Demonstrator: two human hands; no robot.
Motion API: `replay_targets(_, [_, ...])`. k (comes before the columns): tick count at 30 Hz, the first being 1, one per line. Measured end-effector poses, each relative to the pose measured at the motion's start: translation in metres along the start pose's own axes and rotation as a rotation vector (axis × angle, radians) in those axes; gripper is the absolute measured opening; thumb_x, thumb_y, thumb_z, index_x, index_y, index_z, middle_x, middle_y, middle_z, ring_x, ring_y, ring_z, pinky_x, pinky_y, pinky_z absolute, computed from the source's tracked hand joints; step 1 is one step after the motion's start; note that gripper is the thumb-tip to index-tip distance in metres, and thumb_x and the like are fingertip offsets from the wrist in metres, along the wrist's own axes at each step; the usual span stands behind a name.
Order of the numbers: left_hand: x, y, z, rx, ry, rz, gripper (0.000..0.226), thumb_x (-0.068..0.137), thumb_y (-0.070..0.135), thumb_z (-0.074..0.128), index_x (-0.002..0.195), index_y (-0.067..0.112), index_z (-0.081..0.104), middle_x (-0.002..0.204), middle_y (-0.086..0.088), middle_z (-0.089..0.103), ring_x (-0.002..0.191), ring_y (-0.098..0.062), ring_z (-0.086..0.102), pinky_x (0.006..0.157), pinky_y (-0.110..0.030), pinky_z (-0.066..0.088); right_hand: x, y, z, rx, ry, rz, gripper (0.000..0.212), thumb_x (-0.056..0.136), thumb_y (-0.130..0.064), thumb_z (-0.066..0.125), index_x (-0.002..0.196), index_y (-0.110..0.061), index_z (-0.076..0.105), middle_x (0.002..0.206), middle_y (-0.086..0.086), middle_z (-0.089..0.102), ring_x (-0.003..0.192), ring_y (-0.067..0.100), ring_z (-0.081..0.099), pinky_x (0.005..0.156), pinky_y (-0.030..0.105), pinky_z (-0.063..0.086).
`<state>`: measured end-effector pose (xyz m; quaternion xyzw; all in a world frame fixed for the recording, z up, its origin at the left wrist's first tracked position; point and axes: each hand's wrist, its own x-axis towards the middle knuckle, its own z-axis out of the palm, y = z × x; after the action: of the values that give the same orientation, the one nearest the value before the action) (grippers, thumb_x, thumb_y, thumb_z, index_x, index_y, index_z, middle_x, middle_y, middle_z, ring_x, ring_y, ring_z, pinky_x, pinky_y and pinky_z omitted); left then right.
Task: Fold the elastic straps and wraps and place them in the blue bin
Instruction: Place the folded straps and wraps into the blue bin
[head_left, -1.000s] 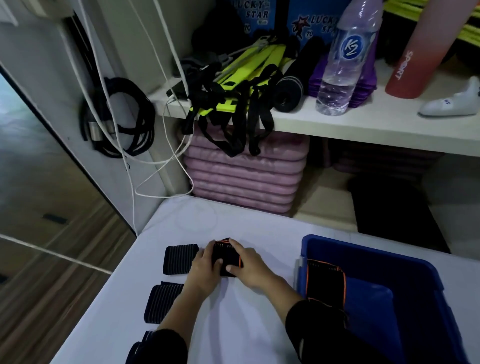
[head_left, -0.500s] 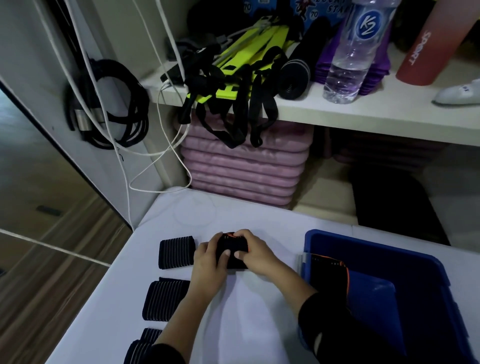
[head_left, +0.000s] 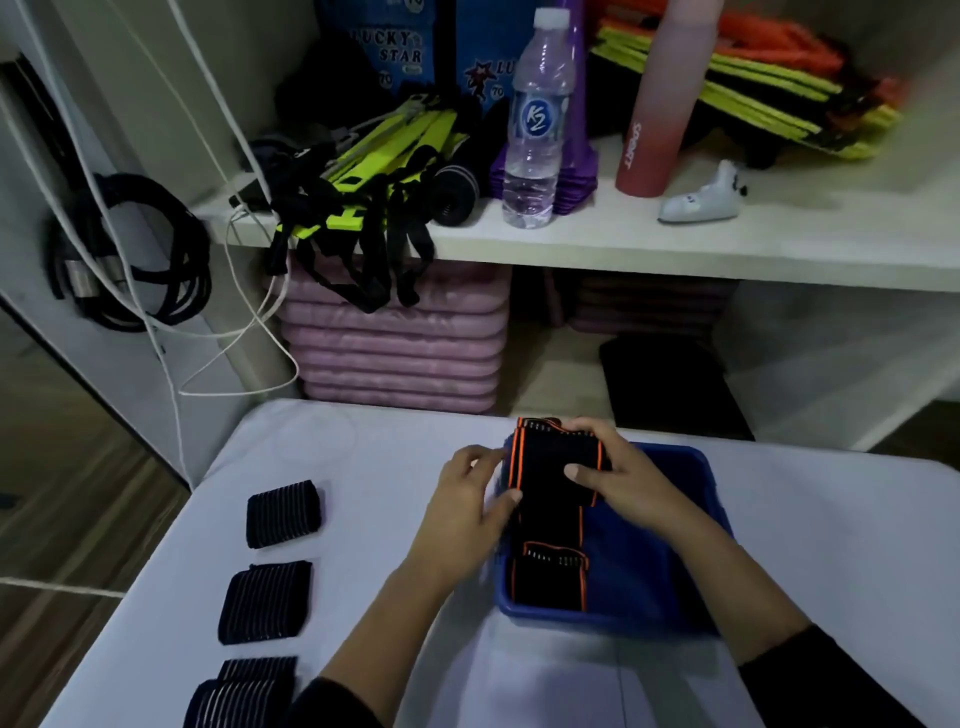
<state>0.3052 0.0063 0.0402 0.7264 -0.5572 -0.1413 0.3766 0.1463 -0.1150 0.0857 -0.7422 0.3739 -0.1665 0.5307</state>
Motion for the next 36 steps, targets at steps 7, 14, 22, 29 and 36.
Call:
replay_targets(7, [-0.014,0.005,0.036,0.171,-0.122,-0.012,0.054,0.094,0.021,0.045,0.144,0.012,0.026,0.150,-0.006,0.023,0.133,-0.024,0.030,0.110,-0.028,0.026,-0.021,0.055,-0.008,-0.056,-0.021,0.179,0.034,0.088,-0.009,0.057,0.116,-0.027,0.048,0.108,0.005,0.058,0.093,0.019,0.060,0.076,0.030,0.054])
replay_targets(14, [-0.020,0.005,0.041,0.160,-0.050,-0.040,0.053,0.094,0.014,0.042,0.145,0.013,0.026,0.150,-0.003,0.027,0.135,-0.017,0.029,0.108,-0.016,0.019,-0.009,0.074,0.025,-0.096,-0.058,0.157,0.039,0.085,-0.008,0.062,0.114,-0.030,0.050,0.114,0.011,0.057,0.100,0.025,0.059,0.083,0.037,0.055])
replay_targets(22, [-0.022,0.004,0.043,0.136,-0.014,-0.088,0.052,0.093,0.012,0.042,0.143,0.013,0.029,0.149,-0.001,0.029,0.134,-0.015,0.031,0.109,-0.017,0.021,-0.008,0.083,0.027,-0.204,-0.067,0.093,0.052,0.084,-0.012,0.065,0.127,-0.036,0.047,0.114,0.004,0.036,0.111,0.019,0.045,0.101,0.027,0.042])
replay_targets(29, [-0.022,0.004,0.043,0.175,-0.030,-0.121,0.054,0.093,0.018,0.042,0.144,0.018,0.026,0.148,-0.001,0.027,0.128,-0.019,0.038,0.105,-0.033,0.041,-0.014,0.092,0.029,-0.107,-0.032,0.096,0.079,0.075,-0.018,0.075,0.134,-0.051,0.034,0.132,0.002,0.043,0.122,0.021,0.046,0.104,0.044,0.043])
replay_targets(36, [-0.023,0.008,0.038,0.175,0.005,-0.153,0.049,0.095,0.027,0.042,0.142,0.018,0.029,0.143,-0.001,0.035,0.127,-0.020,0.039,0.103,-0.032,0.037,-0.017,0.087,0.016,-0.125,-0.066,0.077,0.077,0.080,-0.017,0.071,0.141,-0.038,0.031,0.132,0.007,0.044,0.117,0.018,0.045,0.105,0.032,0.039])
